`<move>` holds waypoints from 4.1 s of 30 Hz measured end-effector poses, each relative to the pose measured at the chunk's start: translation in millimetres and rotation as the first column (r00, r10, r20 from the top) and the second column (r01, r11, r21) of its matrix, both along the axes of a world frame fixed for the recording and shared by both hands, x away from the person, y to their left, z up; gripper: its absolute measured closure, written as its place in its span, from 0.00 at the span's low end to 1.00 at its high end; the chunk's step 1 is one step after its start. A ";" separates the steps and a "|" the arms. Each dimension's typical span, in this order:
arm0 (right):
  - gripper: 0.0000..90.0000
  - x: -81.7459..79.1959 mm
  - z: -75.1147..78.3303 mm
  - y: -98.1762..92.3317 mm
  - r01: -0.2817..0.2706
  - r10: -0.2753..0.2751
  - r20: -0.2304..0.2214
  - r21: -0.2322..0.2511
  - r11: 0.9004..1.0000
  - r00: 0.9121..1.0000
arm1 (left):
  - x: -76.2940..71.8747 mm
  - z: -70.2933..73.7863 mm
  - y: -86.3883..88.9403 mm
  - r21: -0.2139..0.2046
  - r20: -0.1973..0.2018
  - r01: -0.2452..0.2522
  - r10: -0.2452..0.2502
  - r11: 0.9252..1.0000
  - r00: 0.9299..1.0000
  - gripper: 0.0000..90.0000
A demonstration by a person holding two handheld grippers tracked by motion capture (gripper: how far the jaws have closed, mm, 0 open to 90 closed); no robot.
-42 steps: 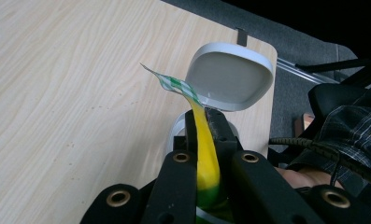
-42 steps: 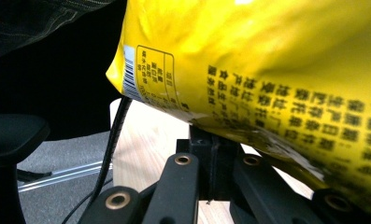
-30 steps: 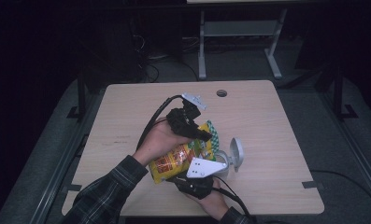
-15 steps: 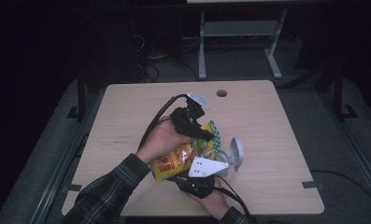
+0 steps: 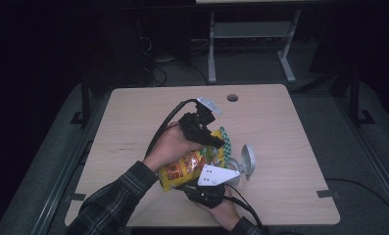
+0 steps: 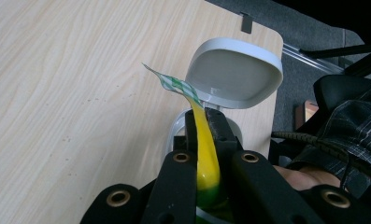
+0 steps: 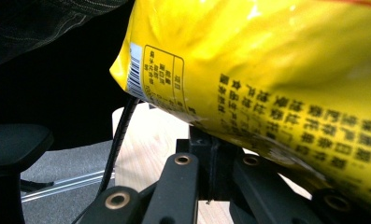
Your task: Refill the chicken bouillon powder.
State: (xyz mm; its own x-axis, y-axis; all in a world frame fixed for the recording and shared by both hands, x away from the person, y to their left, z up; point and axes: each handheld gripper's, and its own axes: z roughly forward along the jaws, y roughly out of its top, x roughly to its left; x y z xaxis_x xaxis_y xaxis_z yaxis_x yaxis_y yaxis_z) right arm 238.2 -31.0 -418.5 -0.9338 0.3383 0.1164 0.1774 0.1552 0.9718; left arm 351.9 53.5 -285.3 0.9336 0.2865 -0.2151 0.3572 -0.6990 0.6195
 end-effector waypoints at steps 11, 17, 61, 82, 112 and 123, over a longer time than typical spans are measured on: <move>1.00 0.0 0.2 -0.1 0.000 0.000 -0.001 0.004 1.000 1.000 | -1.0 0.4 -1.1 -0.001 0.000 -0.008 0.008 1.000 1.000 1.00; 1.00 0.0 0.2 0.0 -0.001 0.001 -0.002 0.008 1.000 1.000 | -0.2 0.5 -1.2 0.011 0.001 0.000 0.000 1.000 1.000 1.00; 1.00 -1.1 -0.2 -1.0 -0.001 0.001 -0.019 0.025 1.000 1.000 | 3.7 -3.5 -11.0 0.064 -0.017 -0.012 0.014 0.998 1.000 1.00; 1.00 -0.9 1.1 -1.8 0.003 -0.002 -0.014 0.029 1.000 1.000 | 3.0 -1.1 -12.2 0.063 -0.006 -0.008 0.009 0.998 1.000 1.00; 1.00 -0.1 2.8 -4.2 0.010 -0.009 -0.010 0.043 0.999 1.000 | 3.0 2.1 -17.7 0.075 0.001 -0.004 0.004 0.997 1.000 1.00; 1.00 -0.2 3.4 -4.9 0.014 -0.013 -0.008 0.046 0.999 1.000 | 2.4 3.3 -19.1 0.077 0.005 -0.001 0.001 0.997 1.000 1.00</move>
